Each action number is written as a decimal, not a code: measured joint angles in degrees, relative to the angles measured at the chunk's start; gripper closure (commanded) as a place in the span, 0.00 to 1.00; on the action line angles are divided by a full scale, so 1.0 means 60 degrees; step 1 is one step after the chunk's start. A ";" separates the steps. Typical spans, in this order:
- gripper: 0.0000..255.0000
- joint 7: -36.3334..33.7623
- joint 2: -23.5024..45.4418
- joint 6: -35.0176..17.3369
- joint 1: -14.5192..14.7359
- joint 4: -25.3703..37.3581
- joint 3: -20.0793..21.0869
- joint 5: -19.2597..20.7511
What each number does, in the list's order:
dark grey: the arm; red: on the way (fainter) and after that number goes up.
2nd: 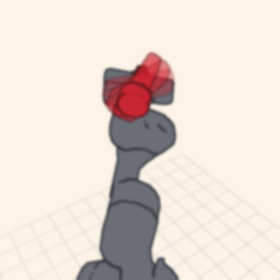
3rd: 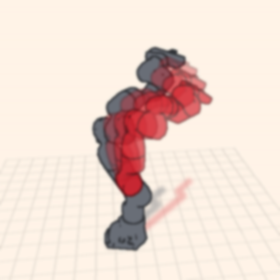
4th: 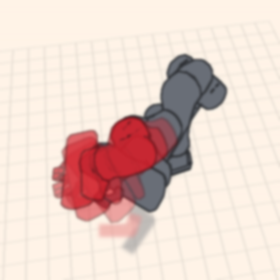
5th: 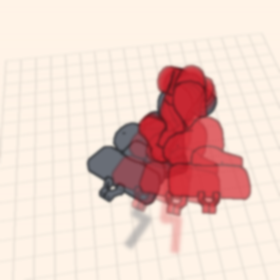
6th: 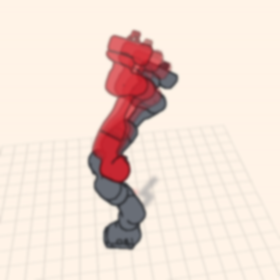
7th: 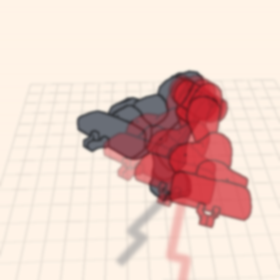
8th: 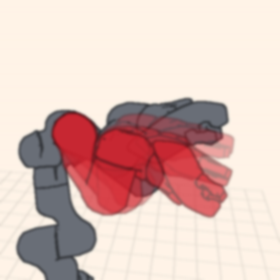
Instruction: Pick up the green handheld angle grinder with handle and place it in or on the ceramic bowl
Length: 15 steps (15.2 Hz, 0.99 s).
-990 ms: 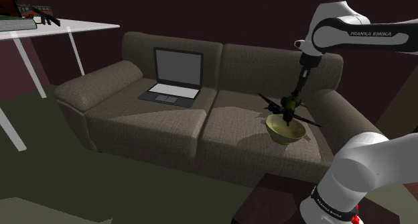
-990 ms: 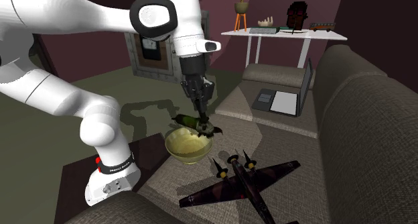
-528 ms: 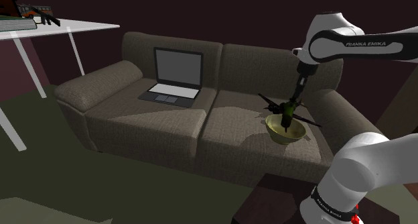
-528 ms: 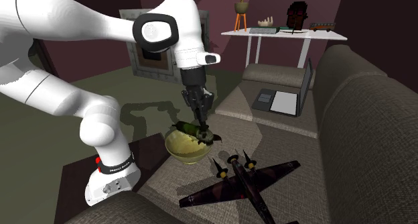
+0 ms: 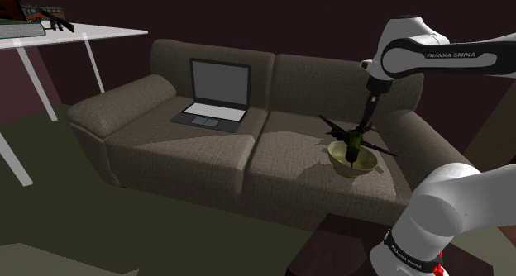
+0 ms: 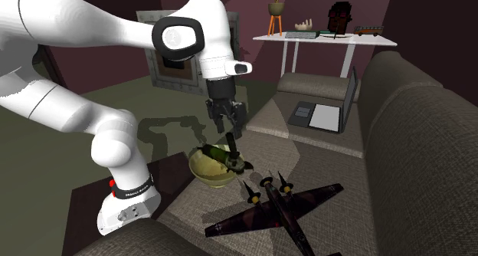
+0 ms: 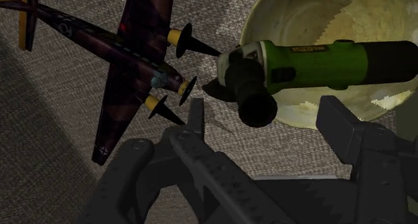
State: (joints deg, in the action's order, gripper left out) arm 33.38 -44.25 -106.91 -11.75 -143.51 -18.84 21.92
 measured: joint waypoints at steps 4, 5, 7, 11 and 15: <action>0.00 0.0000 0.0000 0.0000 0.0000 0.0001 0.0000 0.0000; 0.00 -0.0006 -0.0006 0.0135 0.0022 0.0127 0.0057 -0.0045; 0.00 0.0028 -0.0097 0.0721 0.0066 0.0622 0.0248 -0.0192; 0.00 0.0070 -0.0098 0.1175 0.0100 0.1056 0.0374 -0.0297; 0.00 0.0072 -0.0084 0.1205 0.0106 0.1094 0.0382 -0.0307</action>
